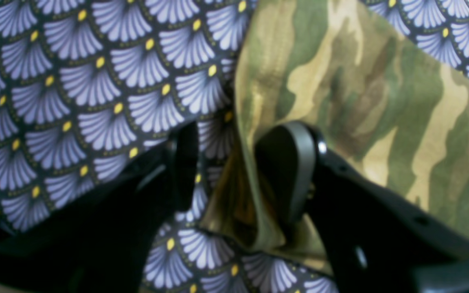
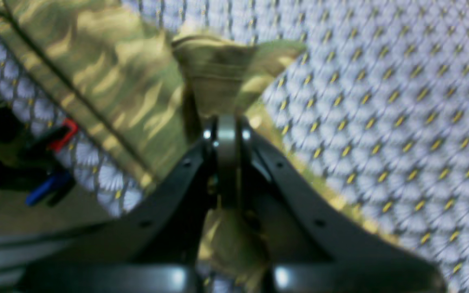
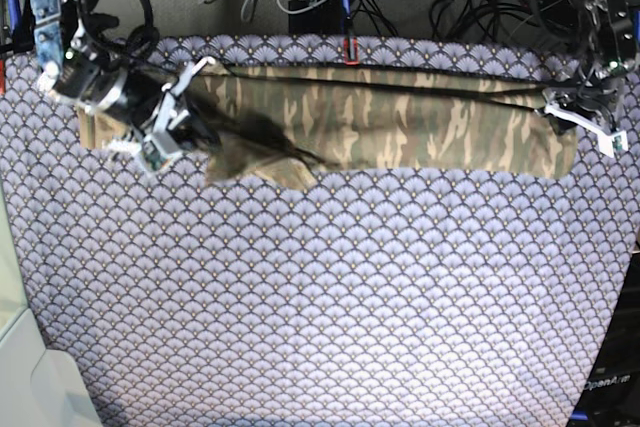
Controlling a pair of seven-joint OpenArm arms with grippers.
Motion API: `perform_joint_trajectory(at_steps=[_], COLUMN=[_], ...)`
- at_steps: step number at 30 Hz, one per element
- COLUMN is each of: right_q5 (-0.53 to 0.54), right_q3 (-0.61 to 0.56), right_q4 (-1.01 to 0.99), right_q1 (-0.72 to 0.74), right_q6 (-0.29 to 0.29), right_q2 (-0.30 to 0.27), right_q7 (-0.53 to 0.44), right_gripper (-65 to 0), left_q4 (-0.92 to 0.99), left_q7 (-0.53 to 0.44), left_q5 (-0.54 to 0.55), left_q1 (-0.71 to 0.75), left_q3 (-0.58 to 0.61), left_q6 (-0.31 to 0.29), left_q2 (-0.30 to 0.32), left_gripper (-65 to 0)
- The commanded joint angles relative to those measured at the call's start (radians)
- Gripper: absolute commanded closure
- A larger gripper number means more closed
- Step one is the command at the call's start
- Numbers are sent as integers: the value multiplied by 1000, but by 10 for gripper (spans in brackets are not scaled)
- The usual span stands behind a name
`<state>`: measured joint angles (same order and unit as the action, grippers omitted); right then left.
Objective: Fold the T-shirt properly
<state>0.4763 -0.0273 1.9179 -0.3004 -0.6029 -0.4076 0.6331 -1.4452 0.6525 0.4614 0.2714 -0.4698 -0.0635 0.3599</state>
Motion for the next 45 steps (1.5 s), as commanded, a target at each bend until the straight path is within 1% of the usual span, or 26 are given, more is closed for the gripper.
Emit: perform_joint_trajectory(at_steps=[1,3,8,16,17,20,25,35,44,45], right_q5=[15,15,15,15,15,15,15,15,6,6], right_q3=[8,17,100,228,237,261,264,264,255,254], right_q4=[16,18,18,15,15,2,-42,-50,-56,-57], right_q1=[-4,-23,-64,-95,-96,-98,-98,-85,106,128], right_q6=[2,2,1,-4,-18,-93,-95,-95,-95,-95], right_q2=[-12,-12,-12,-9,-9,-7,-7,-7,-12,-12], right_q7=[-25,-25,-25,-25,-25,-17,-20,-23,-12,0], right_gripper=[0,0,0,0,0,0,0,0,0,0], left_q4=[-10,-10,-10,-10,-10,-10,-10,-10,-10,-10], left_q7=[-13,-13,-13,-15,-15,-15,-15,-15,-15,-15], left_q5=[1,1,1,1,1,1,1,1,1,1], left_q1=[-1,-1,4,4,4,1,-1,-2,1,2], left_q3=[-10,-10,-11,-11,-11,-11,-11,-11,-5,-5], left_q6=[0,0,0,0,0,0,0,0,0,0], left_q2=[18,20,44,44,44,44,44,44,41,41], left_gripper=[-298,-298,-298,-298,-298,-298,-298,-298,-298,-298])
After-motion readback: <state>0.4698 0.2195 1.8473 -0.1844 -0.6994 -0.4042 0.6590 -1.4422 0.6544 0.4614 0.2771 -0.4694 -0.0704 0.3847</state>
